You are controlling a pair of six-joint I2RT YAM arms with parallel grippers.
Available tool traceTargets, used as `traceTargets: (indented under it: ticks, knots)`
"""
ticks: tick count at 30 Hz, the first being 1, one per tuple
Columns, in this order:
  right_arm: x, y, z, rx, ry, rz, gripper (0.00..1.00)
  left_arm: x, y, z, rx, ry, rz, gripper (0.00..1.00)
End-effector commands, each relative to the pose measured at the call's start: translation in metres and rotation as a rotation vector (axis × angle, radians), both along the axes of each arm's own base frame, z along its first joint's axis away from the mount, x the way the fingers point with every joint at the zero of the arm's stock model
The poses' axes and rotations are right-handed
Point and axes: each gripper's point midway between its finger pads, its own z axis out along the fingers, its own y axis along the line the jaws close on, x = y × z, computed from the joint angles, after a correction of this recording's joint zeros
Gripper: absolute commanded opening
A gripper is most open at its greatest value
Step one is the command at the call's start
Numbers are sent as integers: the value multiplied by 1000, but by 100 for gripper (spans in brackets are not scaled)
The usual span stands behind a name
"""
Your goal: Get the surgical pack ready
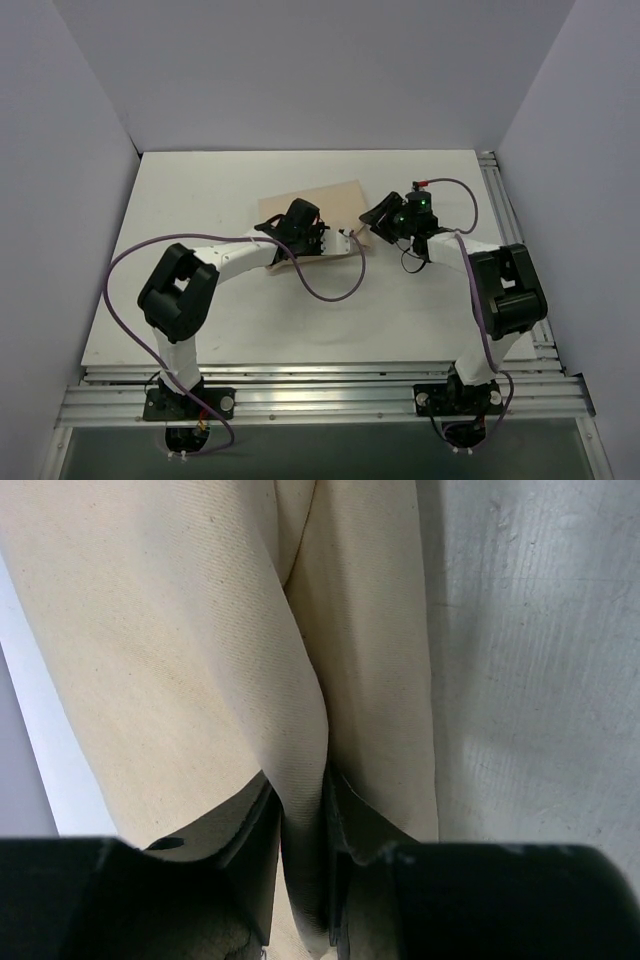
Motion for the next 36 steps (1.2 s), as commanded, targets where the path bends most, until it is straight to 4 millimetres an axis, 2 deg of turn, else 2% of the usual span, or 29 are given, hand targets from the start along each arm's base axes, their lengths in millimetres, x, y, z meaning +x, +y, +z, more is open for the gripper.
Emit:
traceTargets:
  ticks: [1,3,5,6,7,9,11,12,13,14,15,16,17,18,19,20,22,23,27,31,33,36]
  knots:
    - [20,11,2,2,-42,39,47,-17,4,4,19,41,-37,29]
    - [25,17,-5,8,-32,45,47,-16,4,5,20,38,-38,29]
    - [26,21,-8,21,-37,56,39,-16,4,7,21,39,-38,29]
    - [22,20,-12,24,-27,51,31,-16,4,7,20,40,-34,29]
    - [21,19,-12,20,-29,44,14,-15,5,8,18,40,-29,29]
    - [16,16,-8,13,-39,43,2,-14,4,13,4,49,-9,30]
    - [4,12,-17,-4,-12,42,0,-18,6,16,-8,91,36,37]
    - [-1,13,-14,-1,-19,47,0,-11,-1,35,-46,86,58,48]
    - [-11,12,-22,-4,3,49,0,-10,-5,45,-69,101,79,52]
    - [-16,13,-25,-7,9,53,0,-20,-1,49,-72,175,130,56]
    - [-20,16,-25,-11,8,58,0,-16,-13,79,-134,174,130,58]
    - [-26,15,-31,-18,22,56,0,-18,-14,89,-152,197,146,61]
    - [-29,15,-33,-20,25,51,0,-31,-10,91,-146,268,183,61]
    - [-30,13,-30,-29,17,37,0,-36,-9,98,-154,297,191,61]
    - [-33,13,-30,-34,17,35,0,-38,-13,114,-186,307,191,61]
    - [-36,11,-28,-41,11,31,0,-47,-7,115,-188,363,250,61]
    - [-40,10,-27,-58,13,27,0,-45,-1,124,-221,380,336,61]
    - [-44,12,-25,-71,2,46,0,-38,6,126,-244,375,445,63]
    - [-63,15,-32,-110,32,77,0,-10,43,113,-293,381,722,64]
    - [-78,11,-41,-112,59,76,0,12,80,76,-307,465,971,64]
    - [-82,10,-42,-114,62,78,0,13,83,66,-311,473,1012,63]
    - [-85,11,-39,-131,49,97,1,21,81,69,-340,441,1016,62]
